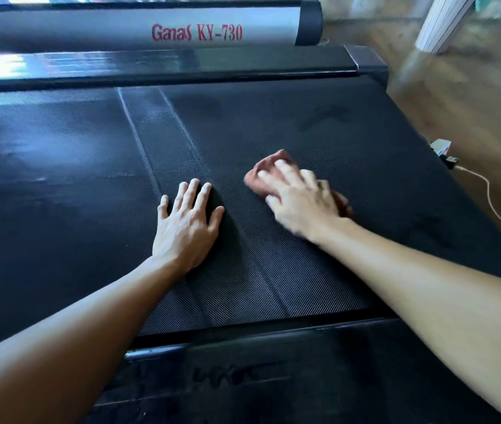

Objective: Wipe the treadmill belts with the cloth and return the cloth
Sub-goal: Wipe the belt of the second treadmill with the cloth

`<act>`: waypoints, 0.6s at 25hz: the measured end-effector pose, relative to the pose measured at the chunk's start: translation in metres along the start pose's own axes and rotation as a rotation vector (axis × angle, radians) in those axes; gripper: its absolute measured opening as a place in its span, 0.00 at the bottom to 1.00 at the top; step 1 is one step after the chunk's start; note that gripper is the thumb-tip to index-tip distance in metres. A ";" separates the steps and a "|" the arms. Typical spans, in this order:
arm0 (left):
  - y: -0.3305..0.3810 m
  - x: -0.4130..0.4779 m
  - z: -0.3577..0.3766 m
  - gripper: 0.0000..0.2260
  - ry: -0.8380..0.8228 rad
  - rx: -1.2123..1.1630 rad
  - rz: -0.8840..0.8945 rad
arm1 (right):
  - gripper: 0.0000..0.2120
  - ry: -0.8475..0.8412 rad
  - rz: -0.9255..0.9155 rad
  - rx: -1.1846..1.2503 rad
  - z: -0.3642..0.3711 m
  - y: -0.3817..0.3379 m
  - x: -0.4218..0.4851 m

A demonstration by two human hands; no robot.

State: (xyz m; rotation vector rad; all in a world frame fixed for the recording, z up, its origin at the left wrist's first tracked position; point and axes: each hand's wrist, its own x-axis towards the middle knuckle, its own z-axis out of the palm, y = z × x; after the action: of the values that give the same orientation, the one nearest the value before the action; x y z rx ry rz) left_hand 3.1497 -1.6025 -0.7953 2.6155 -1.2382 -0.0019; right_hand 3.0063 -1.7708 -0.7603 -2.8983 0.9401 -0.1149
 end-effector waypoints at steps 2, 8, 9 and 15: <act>0.000 0.001 0.002 0.27 0.010 0.008 0.003 | 0.25 0.046 -0.257 -0.005 0.008 0.001 -0.015; 0.001 0.001 0.001 0.27 0.009 0.019 0.002 | 0.24 0.229 -0.008 -0.062 0.020 0.002 -0.007; 0.002 0.001 0.000 0.27 0.007 0.020 0.000 | 0.24 0.190 -0.188 -0.067 0.019 0.011 -0.010; 0.003 -0.001 0.000 0.26 0.011 0.013 0.003 | 0.23 0.105 0.246 -0.006 0.010 0.030 0.011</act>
State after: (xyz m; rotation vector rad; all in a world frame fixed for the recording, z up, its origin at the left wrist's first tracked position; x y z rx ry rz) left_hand 3.1469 -1.6036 -0.7949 2.6211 -1.2432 0.0206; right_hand 2.9992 -1.8005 -0.7734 -2.7769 1.3065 -0.2473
